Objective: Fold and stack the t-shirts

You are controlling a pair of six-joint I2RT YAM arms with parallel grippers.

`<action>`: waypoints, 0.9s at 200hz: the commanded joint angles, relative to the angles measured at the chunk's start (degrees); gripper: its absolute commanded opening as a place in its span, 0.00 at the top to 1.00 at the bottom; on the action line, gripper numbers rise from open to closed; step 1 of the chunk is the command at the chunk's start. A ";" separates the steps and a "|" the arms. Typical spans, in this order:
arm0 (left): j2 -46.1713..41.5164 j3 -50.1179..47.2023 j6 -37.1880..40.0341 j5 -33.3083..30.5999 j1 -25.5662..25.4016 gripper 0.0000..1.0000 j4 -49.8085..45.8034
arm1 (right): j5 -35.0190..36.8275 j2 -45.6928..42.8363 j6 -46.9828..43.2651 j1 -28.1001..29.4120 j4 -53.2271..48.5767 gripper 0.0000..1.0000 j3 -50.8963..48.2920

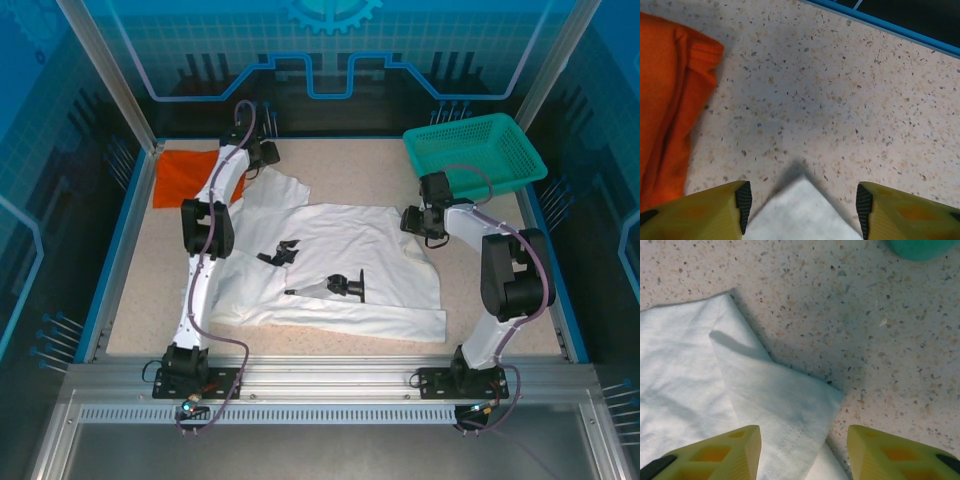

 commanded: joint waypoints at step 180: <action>4.30 4.28 4.25 -0.24 -2.06 0.56 -6.11 | -1.83 -0.17 2.10 -1.54 1.33 0.49 0.01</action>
